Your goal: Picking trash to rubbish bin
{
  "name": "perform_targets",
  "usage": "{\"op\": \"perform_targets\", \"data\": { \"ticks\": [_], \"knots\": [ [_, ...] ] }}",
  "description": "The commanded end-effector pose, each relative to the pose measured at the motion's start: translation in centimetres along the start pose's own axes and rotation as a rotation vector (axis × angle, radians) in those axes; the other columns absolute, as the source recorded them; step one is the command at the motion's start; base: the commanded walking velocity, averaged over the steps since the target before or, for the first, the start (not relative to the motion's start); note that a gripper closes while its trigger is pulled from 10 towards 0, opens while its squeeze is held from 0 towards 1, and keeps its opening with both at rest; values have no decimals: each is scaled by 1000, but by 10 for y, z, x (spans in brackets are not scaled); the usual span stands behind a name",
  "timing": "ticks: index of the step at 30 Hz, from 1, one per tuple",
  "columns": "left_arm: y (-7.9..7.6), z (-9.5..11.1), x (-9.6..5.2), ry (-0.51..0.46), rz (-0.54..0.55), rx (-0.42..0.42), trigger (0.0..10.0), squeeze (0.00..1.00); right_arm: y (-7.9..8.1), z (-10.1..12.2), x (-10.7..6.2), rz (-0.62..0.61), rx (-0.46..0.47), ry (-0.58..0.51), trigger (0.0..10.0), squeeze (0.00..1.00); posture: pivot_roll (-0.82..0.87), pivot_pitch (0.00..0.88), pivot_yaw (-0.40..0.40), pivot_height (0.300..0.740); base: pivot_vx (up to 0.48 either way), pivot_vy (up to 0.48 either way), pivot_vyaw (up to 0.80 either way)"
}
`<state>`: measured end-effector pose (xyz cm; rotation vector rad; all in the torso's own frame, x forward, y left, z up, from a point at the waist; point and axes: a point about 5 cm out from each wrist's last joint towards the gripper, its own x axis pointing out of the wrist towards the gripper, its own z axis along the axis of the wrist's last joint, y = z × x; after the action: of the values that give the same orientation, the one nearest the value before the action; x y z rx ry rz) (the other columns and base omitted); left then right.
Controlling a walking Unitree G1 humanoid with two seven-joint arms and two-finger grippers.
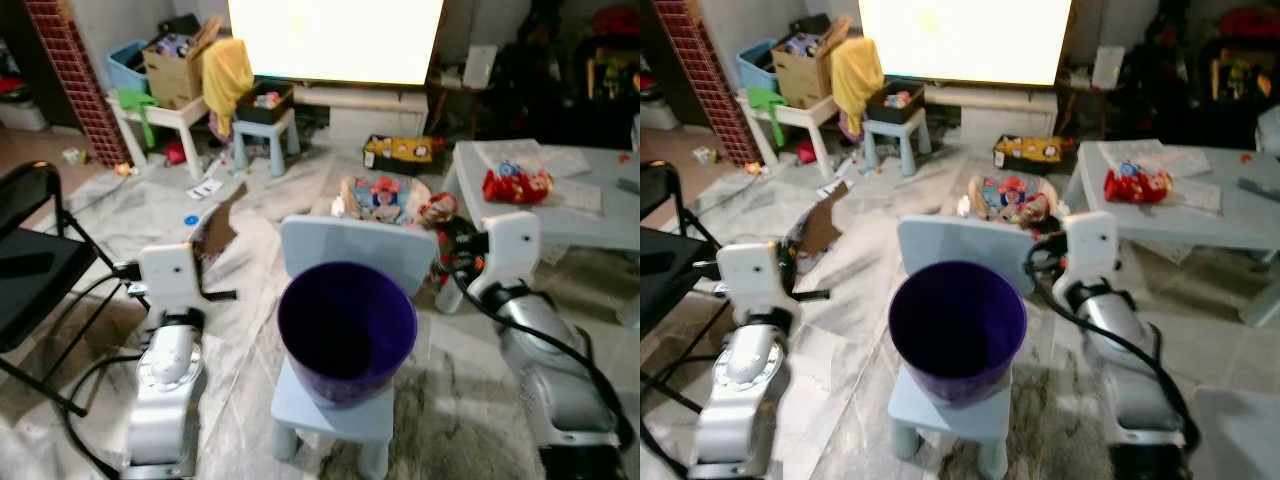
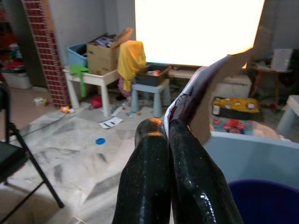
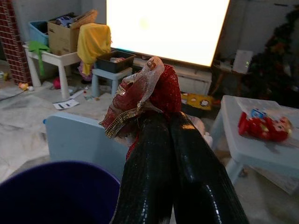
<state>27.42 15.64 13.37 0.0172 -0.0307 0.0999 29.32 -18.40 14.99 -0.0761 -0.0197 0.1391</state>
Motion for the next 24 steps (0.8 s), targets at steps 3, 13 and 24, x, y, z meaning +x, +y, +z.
{"op": "perform_targets", "data": {
  "ticks": [3,13,24],
  "knots": [
    [5,-2,1,5,11,5,10000,0,6,8,-1,12,-5,-31,0,0,50,0,-3,740,0,0,-800],
    [7,-1,2,3,27,-2,10000,0,8,9,1,25,-9,-35,235,0,58,0,-10,740,0,0,-480],
    [10,-1,0,-1,31,-9,10000,0,18,13,5,82,-29,-54,0,0,64,0,-14,740,0,0,0]
  ]
}}
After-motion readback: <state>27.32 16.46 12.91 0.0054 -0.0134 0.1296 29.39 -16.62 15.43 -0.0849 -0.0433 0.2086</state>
